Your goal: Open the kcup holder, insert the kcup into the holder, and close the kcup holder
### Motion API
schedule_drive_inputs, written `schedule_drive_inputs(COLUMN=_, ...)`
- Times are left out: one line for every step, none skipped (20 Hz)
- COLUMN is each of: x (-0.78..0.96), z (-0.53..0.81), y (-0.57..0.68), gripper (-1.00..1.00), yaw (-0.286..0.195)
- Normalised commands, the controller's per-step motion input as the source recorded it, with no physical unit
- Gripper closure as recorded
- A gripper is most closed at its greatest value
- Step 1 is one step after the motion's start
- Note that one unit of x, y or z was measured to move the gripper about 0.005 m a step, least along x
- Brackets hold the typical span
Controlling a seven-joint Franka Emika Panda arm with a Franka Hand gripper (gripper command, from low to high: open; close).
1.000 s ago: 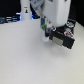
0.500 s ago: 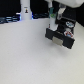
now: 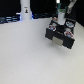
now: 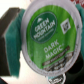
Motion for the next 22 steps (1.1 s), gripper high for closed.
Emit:
schedule_drive_inputs(x=-0.03, z=-0.02, y=0.55, gripper=1.00, yaw=0.075)
schedule_drive_inputs(x=-0.04, z=-0.03, y=0.54, gripper=1.00, yaw=0.077)
schedule_drive_inputs(x=-0.03, z=-0.02, y=0.55, gripper=1.00, yaw=0.078)
schedule_drive_inputs(x=-0.03, z=-0.01, y=0.54, gripper=1.00, yaw=0.082)
schedule_drive_inputs(x=-0.05, z=-0.03, y=0.51, gripper=1.00, yaw=0.094)
schedule_drive_inputs(x=-0.07, z=-0.04, y=0.48, gripper=1.00, yaw=0.105)
schedule_drive_inputs(x=-0.09, z=-0.06, y=0.41, gripper=1.00, yaw=0.113)
schedule_drive_inputs(x=-0.13, z=-0.07, y=0.37, gripper=1.00, yaw=0.117)
schedule_drive_inputs(x=-0.18, z=-0.05, y=0.33, gripper=1.00, yaw=0.138)
schedule_drive_inputs(x=-0.20, z=-0.06, y=0.32, gripper=1.00, yaw=0.135)
schedule_drive_inputs(x=-0.20, z=-0.07, y=0.33, gripper=1.00, yaw=0.131)
schedule_drive_inputs(x=-0.20, z=-0.07, y=0.33, gripper=1.00, yaw=0.128)
schedule_drive_inputs(x=-0.23, z=-0.07, y=0.30, gripper=1.00, yaw=0.127)
schedule_drive_inputs(x=-0.19, z=-0.07, y=0.29, gripper=1.00, yaw=0.121)
schedule_drive_inputs(x=-0.19, z=-0.10, y=0.21, gripper=1.00, yaw=0.116)
schedule_drive_inputs(x=-0.16, z=-0.10, y=0.18, gripper=1.00, yaw=0.110)
schedule_drive_inputs(x=-0.13, z=-0.17, y=0.09, gripper=1.00, yaw=0.097)
schedule_drive_inputs(x=-0.10, z=-0.19, y=0.05, gripper=1.00, yaw=0.081)
schedule_drive_inputs(x=-0.11, z=-0.21, y=0.04, gripper=1.00, yaw=0.075)
schedule_drive_inputs(x=-0.07, z=-0.23, y=0.01, gripper=1.00, yaw=0.060)
schedule_drive_inputs(x=-0.04, z=-0.26, y=0.01, gripper=1.00, yaw=0.053)
schedule_drive_inputs(x=-0.01, z=-0.28, y=0.00, gripper=1.00, yaw=0.047)
